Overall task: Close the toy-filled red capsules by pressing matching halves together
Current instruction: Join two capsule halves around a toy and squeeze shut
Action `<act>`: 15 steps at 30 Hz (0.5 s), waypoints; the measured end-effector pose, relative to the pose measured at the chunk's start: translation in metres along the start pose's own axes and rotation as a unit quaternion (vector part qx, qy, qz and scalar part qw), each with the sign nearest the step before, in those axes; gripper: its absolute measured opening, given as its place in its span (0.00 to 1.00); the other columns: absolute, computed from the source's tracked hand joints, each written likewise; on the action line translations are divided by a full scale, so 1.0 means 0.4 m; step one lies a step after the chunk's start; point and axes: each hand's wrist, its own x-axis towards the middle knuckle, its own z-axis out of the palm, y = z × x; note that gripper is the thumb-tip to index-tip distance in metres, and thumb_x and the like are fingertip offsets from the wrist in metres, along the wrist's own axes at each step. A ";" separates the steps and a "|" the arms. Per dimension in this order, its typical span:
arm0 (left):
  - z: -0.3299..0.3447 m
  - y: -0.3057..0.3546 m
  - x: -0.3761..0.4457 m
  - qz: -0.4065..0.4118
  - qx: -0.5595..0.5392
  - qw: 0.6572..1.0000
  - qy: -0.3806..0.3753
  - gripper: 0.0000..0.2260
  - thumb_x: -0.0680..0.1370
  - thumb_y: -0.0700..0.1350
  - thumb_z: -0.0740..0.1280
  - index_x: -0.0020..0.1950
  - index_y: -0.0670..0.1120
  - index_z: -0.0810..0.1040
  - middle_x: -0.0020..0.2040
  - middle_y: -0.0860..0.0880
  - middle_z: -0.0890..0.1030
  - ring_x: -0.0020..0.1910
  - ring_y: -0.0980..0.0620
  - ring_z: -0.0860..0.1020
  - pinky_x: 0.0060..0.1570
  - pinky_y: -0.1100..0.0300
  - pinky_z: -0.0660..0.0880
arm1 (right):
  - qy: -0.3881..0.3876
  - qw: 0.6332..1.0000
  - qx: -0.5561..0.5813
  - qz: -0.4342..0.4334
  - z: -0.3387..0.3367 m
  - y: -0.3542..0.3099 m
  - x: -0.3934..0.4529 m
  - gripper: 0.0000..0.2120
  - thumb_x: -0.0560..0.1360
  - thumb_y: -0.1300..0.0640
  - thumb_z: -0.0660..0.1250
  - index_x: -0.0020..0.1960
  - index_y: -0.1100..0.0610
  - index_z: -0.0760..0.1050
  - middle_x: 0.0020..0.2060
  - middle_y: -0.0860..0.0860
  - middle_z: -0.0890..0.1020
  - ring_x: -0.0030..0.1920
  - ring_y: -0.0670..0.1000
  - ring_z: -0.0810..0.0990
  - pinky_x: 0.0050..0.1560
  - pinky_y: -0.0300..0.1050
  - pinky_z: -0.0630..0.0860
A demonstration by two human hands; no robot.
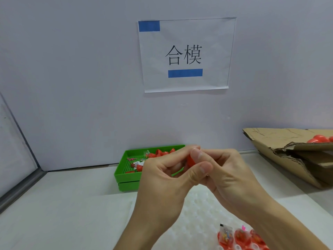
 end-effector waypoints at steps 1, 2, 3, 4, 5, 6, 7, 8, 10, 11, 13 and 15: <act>0.000 -0.001 0.000 0.002 0.002 1.000 0.001 0.09 0.68 0.52 0.75 0.48 0.61 0.86 0.46 0.51 0.87 0.49 0.53 0.85 0.47 0.63 0.81 | 0.006 1.000 -0.008 0.001 0.000 0.002 0.001 0.28 0.69 0.36 0.74 0.52 0.60 0.85 0.48 0.63 0.86 0.52 0.69 0.82 0.56 0.59 0.81; 0.001 -0.001 0.000 0.003 0.005 1.000 0.001 0.09 0.68 0.51 0.75 0.48 0.61 0.86 0.46 0.52 0.87 0.49 0.53 0.85 0.46 0.63 0.81 | 0.010 1.000 -0.013 0.003 -0.001 0.002 0.001 0.28 0.68 0.35 0.74 0.51 0.60 0.85 0.48 0.63 0.86 0.53 0.71 0.81 0.57 0.61 0.80; 0.002 -0.001 -0.001 0.002 0.005 1.000 0.001 0.10 0.68 0.51 0.76 0.48 0.61 0.86 0.46 0.52 0.87 0.49 0.52 0.85 0.46 0.62 0.81 | 0.010 1.000 -0.013 0.006 -0.002 0.001 0.001 0.29 0.68 0.35 0.75 0.51 0.61 0.85 0.48 0.64 0.85 0.53 0.72 0.80 0.58 0.61 0.80; 0.003 -0.001 -0.002 -0.002 0.002 1.000 0.001 0.11 0.68 0.51 0.76 0.49 0.60 0.86 0.46 0.52 0.87 0.50 0.51 0.85 0.46 0.61 0.81 | 0.004 1.000 -0.010 0.008 -0.004 -0.003 0.000 0.28 0.68 0.36 0.75 0.51 0.61 0.85 0.48 0.64 0.85 0.53 0.71 0.81 0.56 0.59 0.81; 0.005 -0.002 -0.002 -0.008 -0.002 1.000 0.002 0.13 0.67 0.50 0.77 0.51 0.59 0.86 0.47 0.51 0.87 0.50 0.51 0.85 0.46 0.60 0.82 | -0.005 1.000 -0.004 0.011 -0.005 -0.008 -0.001 0.27 0.69 0.37 0.74 0.52 0.61 0.85 0.48 0.64 0.85 0.52 0.69 0.82 0.54 0.55 0.82; 0.008 -0.002 -0.002 -0.013 -0.004 1.000 0.004 0.15 0.67 0.50 0.77 0.53 0.58 0.86 0.47 0.51 0.87 0.51 0.51 0.85 0.47 0.59 0.82 | -0.013 1.000 0.001 0.013 -0.005 -0.014 -0.002 0.26 0.70 0.38 0.74 0.52 0.61 0.85 0.49 0.63 0.86 0.52 0.67 0.84 0.53 0.51 0.82; 0.010 -0.001 -0.002 -0.016 -0.005 1.000 0.006 0.16 0.66 0.50 0.77 0.53 0.56 0.85 0.48 0.51 0.87 0.51 0.51 0.85 0.47 0.59 0.82 | -0.017 1.000 0.003 0.016 -0.005 -0.019 -0.004 0.26 0.70 0.38 0.74 0.52 0.61 0.85 0.49 0.63 0.86 0.52 0.65 0.85 0.52 0.48 0.81; 0.010 0.000 -0.002 -0.014 -0.004 1.000 0.007 0.16 0.66 0.51 0.77 0.53 0.56 0.86 0.48 0.51 0.87 0.52 0.51 0.85 0.48 0.59 0.82 | -0.017 1.000 0.002 0.020 -0.005 -0.021 -0.004 0.26 0.70 0.38 0.74 0.52 0.61 0.85 0.48 0.63 0.86 0.52 0.64 0.85 0.52 0.48 0.81; 0.007 0.004 0.000 0.003 0.010 1.000 0.002 0.13 0.68 0.50 0.79 0.51 0.59 0.86 0.49 0.50 0.86 0.51 0.52 0.84 0.47 0.61 0.81 | -0.011 1.000 0.004 0.029 -0.003 -0.021 -0.002 0.27 0.69 0.35 0.74 0.49 0.60 0.86 0.45 0.64 0.86 0.47 0.65 0.84 0.49 0.49 0.81; 0.002 0.007 0.001 0.010 0.020 1.000 -0.006 0.13 0.69 0.50 0.79 0.51 0.60 0.85 0.50 0.50 0.86 0.51 0.51 0.84 0.46 0.62 0.81 | -0.010 0.999 0.014 0.038 -0.002 -0.021 -0.001 0.28 0.68 0.34 0.74 0.46 0.60 0.86 0.41 0.63 0.85 0.42 0.65 0.83 0.46 0.49 0.81; -0.008 0.006 0.001 0.010 0.036 0.999 -0.028 0.15 0.71 0.48 0.75 0.57 0.60 0.84 0.53 0.50 0.84 0.54 0.52 0.83 0.47 0.62 0.80 | -0.021 0.997 0.050 0.058 0.004 -0.023 -0.001 0.28 0.68 0.32 0.72 0.43 0.59 0.86 0.36 0.58 0.84 0.36 0.56 0.81 0.41 0.44 0.80; -0.014 -0.003 0.000 0.010 0.067 0.997 -0.030 0.18 0.73 0.45 0.75 0.60 0.60 0.81 0.54 0.52 0.84 0.57 0.52 0.82 0.50 0.60 0.81 | -0.034 0.993 0.074 0.082 0.010 -0.024 -0.001 0.30 0.69 0.31 0.70 0.48 0.60 0.86 0.41 0.58 0.86 0.39 0.52 0.83 0.41 0.42 0.81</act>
